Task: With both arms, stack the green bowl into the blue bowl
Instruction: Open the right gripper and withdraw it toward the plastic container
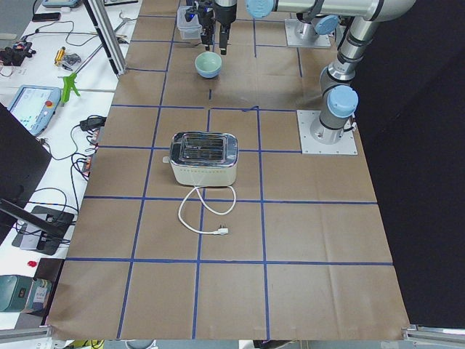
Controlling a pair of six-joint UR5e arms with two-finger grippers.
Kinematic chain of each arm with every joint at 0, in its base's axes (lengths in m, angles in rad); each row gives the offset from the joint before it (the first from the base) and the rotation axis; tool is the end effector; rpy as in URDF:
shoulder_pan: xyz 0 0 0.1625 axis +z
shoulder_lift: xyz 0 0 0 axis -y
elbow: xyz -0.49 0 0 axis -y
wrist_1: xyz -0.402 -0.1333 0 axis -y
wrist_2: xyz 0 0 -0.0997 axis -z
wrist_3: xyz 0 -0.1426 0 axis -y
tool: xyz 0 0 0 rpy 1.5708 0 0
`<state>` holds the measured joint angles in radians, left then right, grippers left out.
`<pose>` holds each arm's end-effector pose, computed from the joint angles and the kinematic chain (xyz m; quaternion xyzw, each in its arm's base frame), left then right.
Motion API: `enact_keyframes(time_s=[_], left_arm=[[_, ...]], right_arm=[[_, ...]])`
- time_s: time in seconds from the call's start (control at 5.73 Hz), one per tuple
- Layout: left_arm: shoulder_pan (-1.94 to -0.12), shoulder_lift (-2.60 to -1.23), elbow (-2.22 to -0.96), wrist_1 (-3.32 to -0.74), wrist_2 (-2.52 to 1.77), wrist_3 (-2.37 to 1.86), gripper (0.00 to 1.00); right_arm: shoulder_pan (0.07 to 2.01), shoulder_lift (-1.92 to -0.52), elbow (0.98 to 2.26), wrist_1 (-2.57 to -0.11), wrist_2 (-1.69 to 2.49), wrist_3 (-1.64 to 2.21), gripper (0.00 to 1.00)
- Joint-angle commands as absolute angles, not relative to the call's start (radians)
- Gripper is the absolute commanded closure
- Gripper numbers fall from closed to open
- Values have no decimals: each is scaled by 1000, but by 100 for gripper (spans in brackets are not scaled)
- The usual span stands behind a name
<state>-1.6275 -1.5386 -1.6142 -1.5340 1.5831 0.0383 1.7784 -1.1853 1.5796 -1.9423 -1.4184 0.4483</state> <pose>-0.1591 -0.4813 0.5077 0.0474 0.9988 -0.0129 0.0060 0.2860 -0.6059 0.3189 0.1206 0.9897 0.0353 0.0684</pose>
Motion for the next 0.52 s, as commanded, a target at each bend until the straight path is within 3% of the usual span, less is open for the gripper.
enact_keyframes(time_s=[0.0, 0.35], left_arm=[[-1628, -1539, -1614, -1534, 1585, 38, 2], [-1628, -1539, -1614, -1535, 1588, 38, 2]], right_arm=[[1723, -1294, 1519, -1724, -1419, 398, 0], [1656, -1453, 1535, -1538, -1535, 219, 0]])
